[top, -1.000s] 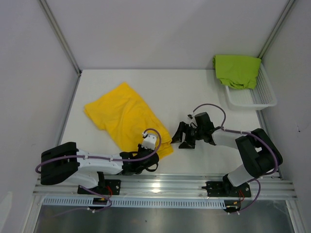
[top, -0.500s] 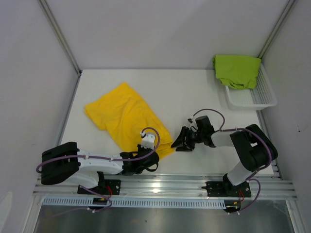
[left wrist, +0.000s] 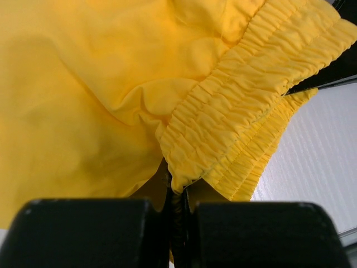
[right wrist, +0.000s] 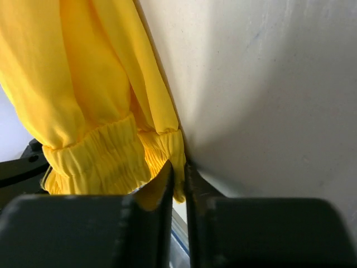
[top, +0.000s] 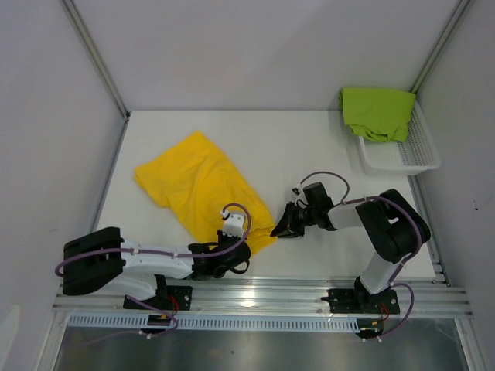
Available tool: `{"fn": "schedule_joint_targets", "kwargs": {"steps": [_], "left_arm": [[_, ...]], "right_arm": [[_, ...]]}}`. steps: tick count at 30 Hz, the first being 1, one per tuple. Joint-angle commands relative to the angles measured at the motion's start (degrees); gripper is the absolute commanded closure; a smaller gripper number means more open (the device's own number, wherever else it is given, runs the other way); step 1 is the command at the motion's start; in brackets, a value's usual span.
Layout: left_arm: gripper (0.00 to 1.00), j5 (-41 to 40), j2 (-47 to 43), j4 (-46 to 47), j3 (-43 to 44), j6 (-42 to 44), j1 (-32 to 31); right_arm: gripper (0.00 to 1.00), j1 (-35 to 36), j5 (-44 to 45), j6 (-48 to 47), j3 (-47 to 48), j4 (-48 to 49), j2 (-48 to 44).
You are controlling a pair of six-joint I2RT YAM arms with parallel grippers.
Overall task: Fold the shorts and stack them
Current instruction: Fold the shorts
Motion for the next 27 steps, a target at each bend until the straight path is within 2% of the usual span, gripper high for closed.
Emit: {"fn": "schedule_joint_targets", "kwargs": {"steps": [1,3,7,16,27], "left_arm": [[1.0,0.2,-1.5,0.7,-1.1,-0.1,-0.4],[1.0,0.0,-1.9,0.4,-1.0,0.2,-0.4],[1.0,-0.2,-2.6,0.4,-0.9,1.4,-0.4],[1.0,3.4,0.2,0.9,2.7,10.7,-0.4],[1.0,4.0,4.0,-13.7,12.6,14.0,-1.4]], "right_arm": [[0.94,-0.3,4.4,-0.9,1.4,-1.6,0.8],[1.0,-0.9,4.7,-1.7,2.1,-2.7,0.9],[1.0,-3.2,4.3,-2.6,3.6,-3.6,1.1],[1.0,-5.7,6.3,-6.6,11.5,-10.0,3.5],[1.0,-6.9,9.0,-8.8,16.4,-14.1,6.5]]}}
